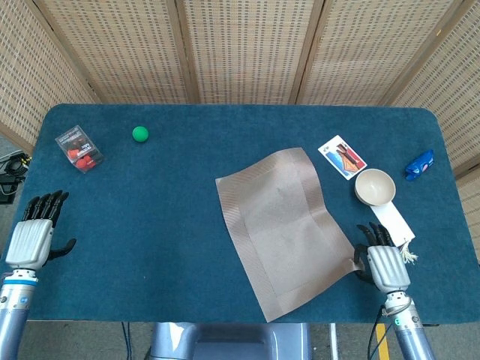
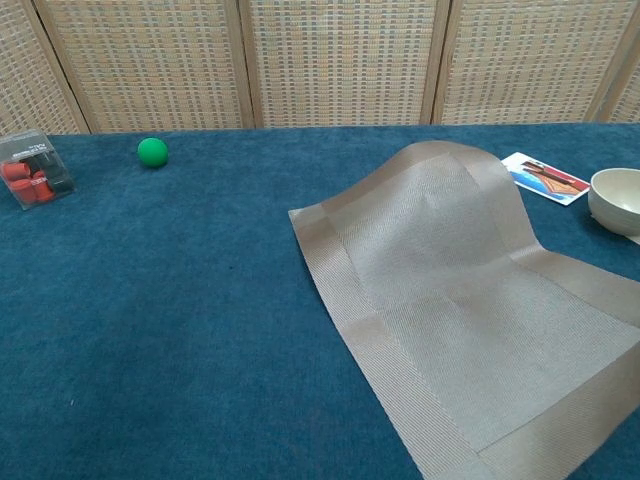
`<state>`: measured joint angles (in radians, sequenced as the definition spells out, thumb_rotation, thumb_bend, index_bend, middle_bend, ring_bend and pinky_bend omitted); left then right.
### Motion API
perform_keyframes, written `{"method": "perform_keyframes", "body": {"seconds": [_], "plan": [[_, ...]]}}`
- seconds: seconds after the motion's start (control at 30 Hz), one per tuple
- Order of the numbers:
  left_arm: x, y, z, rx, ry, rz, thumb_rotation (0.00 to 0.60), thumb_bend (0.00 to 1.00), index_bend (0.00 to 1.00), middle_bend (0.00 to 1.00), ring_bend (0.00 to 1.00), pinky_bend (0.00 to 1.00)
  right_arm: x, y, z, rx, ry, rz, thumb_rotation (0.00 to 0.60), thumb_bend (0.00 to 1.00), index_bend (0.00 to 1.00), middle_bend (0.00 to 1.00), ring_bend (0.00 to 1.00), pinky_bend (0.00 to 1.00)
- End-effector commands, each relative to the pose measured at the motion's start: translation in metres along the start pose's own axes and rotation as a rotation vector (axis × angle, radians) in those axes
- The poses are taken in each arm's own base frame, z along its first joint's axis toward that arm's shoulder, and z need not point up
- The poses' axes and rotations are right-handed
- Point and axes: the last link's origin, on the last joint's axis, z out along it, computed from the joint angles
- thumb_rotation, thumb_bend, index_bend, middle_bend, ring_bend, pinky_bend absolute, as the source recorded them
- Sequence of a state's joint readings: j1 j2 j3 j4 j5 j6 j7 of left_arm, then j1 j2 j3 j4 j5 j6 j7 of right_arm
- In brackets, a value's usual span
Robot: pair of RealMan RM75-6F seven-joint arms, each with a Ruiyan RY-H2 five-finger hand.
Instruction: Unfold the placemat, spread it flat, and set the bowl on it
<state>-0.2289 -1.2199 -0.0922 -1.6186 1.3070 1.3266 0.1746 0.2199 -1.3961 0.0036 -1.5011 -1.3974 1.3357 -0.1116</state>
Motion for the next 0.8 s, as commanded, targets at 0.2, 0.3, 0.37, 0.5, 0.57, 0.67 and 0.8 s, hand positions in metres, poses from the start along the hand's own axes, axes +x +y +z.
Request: {"method": "perform_keyframes", "body": {"seconds": [0.2,0.3,0.37,0.5,0.57,0.67,0.8], "plan": [[-0.001,0.001,0.000,-0.002,0.000,0.003,0.600,0.27,0.00,0.00,0.00,0.00,0.019,0.014,0.018,0.011,0.017,-0.106,0.600,0.58,0.69,0.21,0.02,0.00],[-0.001,0.001,0.000,0.000,0.001,0.003,0.600,0.27,0.00,0.00,0.00,0.00,0.024,0.016,0.024,0.014,0.020,-0.140,0.600,0.58,0.69,0.21,0.02,0.00],[-0.001,0.001,0.001,0.001,0.000,0.001,0.600,0.27,0.00,0.00,0.00,0.00,0.028,0.016,0.029,0.014,0.025,-0.164,0.600,0.58,0.69,0.21,0.02,0.00],[-0.001,0.001,0.001,-0.001,0.003,0.002,0.600,0.27,0.00,0.00,0.00,0.00,0.038,0.011,0.040,0.024,0.037,-0.198,0.600,0.58,0.69,0.21,0.02,0.00],[-0.001,0.001,0.001,-0.002,0.002,0.002,0.600,0.27,0.00,0.00,0.00,0.00,0.042,0.007,0.046,0.031,0.044,-0.206,0.600,0.58,0.69,0.21,0.02,0.00],[-0.001,0.001,0.001,-0.001,0.003,0.002,0.600,0.27,0.00,0.00,0.00,0.00,0.046,0.000,0.056,0.041,0.045,-0.222,0.600,0.57,0.69,0.21,0.02,0.00],[-0.001,0.000,0.001,0.002,0.003,0.002,0.600,0.27,0.00,0.00,0.00,0.00,0.049,-0.010,0.068,0.053,0.052,-0.225,0.600,0.57,0.69,0.21,0.02,0.00]]}}
